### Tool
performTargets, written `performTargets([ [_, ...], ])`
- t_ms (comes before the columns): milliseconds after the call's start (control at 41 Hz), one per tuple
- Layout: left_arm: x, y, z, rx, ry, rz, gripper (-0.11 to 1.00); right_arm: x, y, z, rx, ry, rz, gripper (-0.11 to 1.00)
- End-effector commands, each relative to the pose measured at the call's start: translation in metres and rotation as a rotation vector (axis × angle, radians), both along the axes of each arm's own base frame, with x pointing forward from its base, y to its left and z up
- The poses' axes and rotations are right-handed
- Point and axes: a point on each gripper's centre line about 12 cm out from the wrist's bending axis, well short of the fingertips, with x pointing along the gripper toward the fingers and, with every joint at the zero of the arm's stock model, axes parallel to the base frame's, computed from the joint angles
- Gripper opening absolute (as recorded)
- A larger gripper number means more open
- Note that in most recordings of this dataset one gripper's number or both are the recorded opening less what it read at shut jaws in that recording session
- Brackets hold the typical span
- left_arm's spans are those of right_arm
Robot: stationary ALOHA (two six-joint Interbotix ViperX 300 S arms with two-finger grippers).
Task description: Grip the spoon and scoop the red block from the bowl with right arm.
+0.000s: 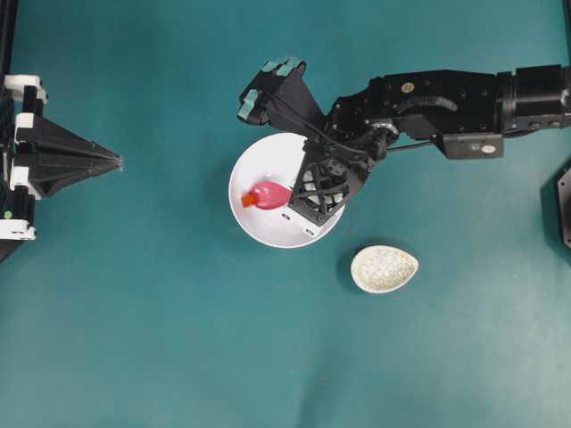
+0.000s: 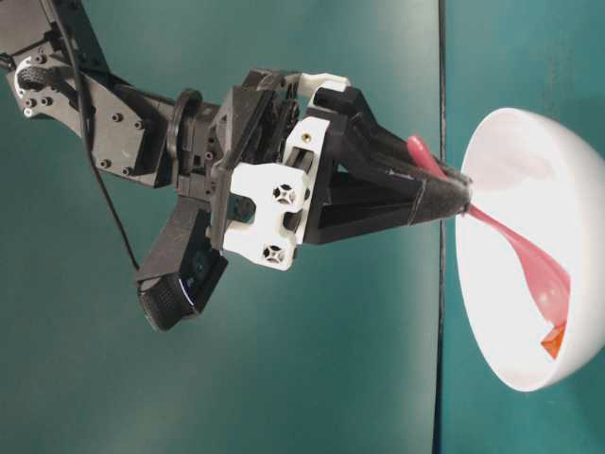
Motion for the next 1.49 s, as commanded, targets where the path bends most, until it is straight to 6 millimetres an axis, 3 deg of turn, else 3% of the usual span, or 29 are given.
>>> performTargets([
  [0,0.002,-0.001,0.004,0.002,-0.012,-0.004,0.0,0.003,-0.002,0.028,-0.005,-0.088,-0.012,0.22],
  [390,0.002,-0.001,0.004,0.003,-0.015,-0.004,0.0,-0.001,0.002,0.035,0.026,-0.146,-0.037,0.2],
  [464,0.002,-0.001,0.004,0.003,-0.014,-0.004,0.0,-0.003,0.002,0.036,0.031,-0.157,-0.045,0.14],
  [781,0.002,-0.001,0.004,0.003,-0.014,-0.004,0.0,-0.011,0.003,0.038,0.044,-0.176,-0.058,0.13],
  [952,0.002,-0.001,0.004,0.002,-0.015,-0.004,0.0,-0.023,0.001,0.057,0.038,-0.215,-0.064,0.13],
  [1171,0.002,-0.001,0.005,0.002,-0.017,-0.004,0.0,-0.066,0.008,0.092,0.055,-0.274,-0.074,0.13],
  [1464,0.002,-0.001,0.005,0.002,-0.017,-0.004,0.0,-0.152,0.032,0.084,0.149,-0.307,-0.137,0.13],
])
